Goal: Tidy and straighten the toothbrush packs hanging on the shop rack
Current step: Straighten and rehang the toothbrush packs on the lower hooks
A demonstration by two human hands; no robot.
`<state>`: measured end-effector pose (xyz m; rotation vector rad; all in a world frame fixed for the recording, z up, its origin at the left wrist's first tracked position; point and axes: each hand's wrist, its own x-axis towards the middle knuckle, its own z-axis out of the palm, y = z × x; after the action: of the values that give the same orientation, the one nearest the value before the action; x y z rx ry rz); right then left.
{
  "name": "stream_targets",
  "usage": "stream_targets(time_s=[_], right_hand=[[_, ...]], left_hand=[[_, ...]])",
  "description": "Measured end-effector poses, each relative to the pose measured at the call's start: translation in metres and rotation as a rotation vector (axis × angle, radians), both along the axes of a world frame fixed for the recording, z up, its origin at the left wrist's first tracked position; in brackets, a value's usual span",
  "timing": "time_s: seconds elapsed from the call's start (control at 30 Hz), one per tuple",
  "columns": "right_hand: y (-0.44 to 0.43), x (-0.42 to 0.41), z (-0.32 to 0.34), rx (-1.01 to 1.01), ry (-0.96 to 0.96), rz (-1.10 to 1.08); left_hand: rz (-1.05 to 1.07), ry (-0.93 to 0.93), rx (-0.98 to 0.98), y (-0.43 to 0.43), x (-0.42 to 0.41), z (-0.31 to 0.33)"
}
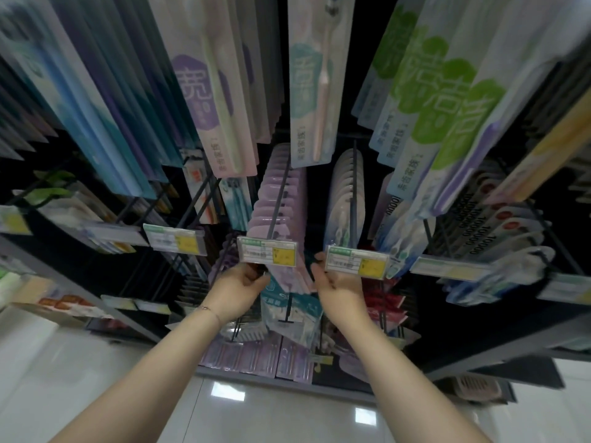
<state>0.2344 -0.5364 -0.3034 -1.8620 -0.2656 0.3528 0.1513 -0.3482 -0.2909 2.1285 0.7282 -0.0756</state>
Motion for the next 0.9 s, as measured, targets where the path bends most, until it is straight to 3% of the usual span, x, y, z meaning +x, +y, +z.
stream_targets(time_s=[0.13,0.3,0.43,0.53,0.63,0.73,0.9], right_hand=[[-0.032,0.008,0.000,-0.050,-0.031,-0.119],[-0.070,0.031,-0.003,-0.113,-0.085,-0.293],[-0.097,0.041,-0.002,-0.028,-0.047,-0.381],[-0.110,0.051,0.002,0.003,-0.160,-0.333],[-0.126,0.066,0.012,-0.101,-0.181,-0.300],[-0.135,0.078,0.020,-0.134,-0.086,-0.307],[-0.136,0.089,0.023,0.041,-0.083,-0.230]], left_hand=[[-0.213,0.186,0.084,-0.008,-0.010,-0.026],[-0.429,0.097,0.012,-0.058,0.008,-0.021],[-0.372,0.007,-0.076,-0.097,0.046,-0.018],[-0.382,-0.089,-0.036,-0.121,0.075,-0.022],[-0.371,-0.132,0.135,-0.135,0.092,-0.014],[-0.313,-0.355,0.016,-0.153,0.112,-0.007],[-0.237,-0.439,-0.092,-0.182,0.131,0.009]])
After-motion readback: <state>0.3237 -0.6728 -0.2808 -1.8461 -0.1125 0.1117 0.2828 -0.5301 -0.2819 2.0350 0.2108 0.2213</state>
